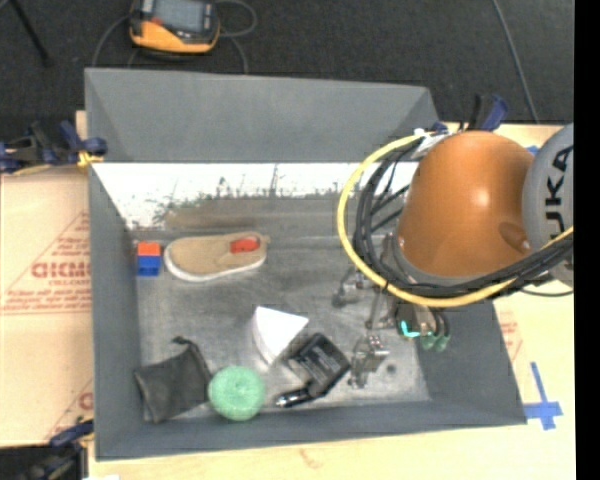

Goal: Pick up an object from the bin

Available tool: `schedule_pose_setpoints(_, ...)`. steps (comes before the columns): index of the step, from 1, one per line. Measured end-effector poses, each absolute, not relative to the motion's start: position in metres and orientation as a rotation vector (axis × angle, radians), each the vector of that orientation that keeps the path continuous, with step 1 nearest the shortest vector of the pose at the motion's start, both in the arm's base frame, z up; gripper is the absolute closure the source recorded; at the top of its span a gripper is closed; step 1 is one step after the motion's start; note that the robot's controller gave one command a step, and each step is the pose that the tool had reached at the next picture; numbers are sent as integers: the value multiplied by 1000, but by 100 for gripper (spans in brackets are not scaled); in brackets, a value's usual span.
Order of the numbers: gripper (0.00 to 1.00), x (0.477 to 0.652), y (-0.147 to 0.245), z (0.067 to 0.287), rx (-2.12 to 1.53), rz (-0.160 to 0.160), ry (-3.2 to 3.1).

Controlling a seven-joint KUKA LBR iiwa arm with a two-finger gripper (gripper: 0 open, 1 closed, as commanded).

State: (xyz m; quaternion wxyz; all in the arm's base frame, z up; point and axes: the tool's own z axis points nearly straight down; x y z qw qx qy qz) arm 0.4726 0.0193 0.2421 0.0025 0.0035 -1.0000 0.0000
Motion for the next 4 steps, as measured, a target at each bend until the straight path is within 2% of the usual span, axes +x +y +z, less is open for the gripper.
schedule_pose_setpoints(1,0,474,19,246,10,-1,-3145)
schedule_pose_setpoints(3,0,483,10,118,160,2,-3145)
schedule_pose_setpoints(4,0,484,19,83,439,1,-3114)
